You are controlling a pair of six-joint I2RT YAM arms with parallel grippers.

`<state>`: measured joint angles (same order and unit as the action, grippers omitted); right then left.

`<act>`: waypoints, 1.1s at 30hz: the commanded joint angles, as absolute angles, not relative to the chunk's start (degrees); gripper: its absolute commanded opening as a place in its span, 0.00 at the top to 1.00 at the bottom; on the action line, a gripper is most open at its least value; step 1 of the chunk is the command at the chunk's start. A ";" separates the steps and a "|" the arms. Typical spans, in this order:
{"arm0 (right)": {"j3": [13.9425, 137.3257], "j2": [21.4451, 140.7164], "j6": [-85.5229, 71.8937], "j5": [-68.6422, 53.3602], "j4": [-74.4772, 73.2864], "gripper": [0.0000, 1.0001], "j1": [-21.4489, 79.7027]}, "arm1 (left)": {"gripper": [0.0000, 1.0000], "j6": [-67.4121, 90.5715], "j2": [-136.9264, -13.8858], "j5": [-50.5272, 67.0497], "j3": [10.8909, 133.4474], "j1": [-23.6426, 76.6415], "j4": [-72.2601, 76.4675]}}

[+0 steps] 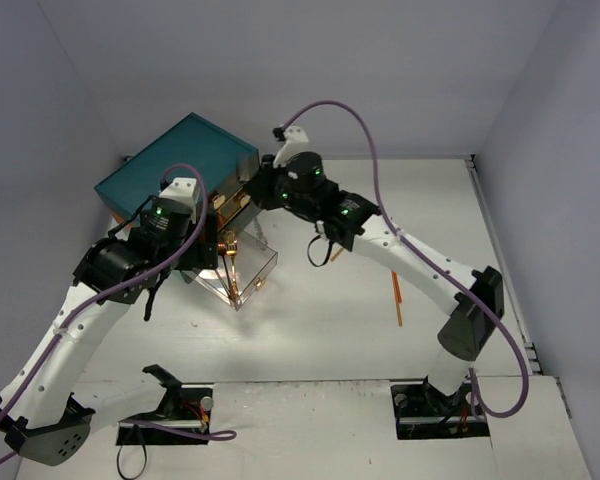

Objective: Sort the eating utensils into containers

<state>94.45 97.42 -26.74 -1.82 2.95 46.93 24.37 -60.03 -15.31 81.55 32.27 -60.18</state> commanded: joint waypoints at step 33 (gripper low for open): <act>69.68 78.64 -18.82 16.91 6.45 0.40 41.21 | 0.25 26.43 -70.88 2.20 87.18 32.06 -57.34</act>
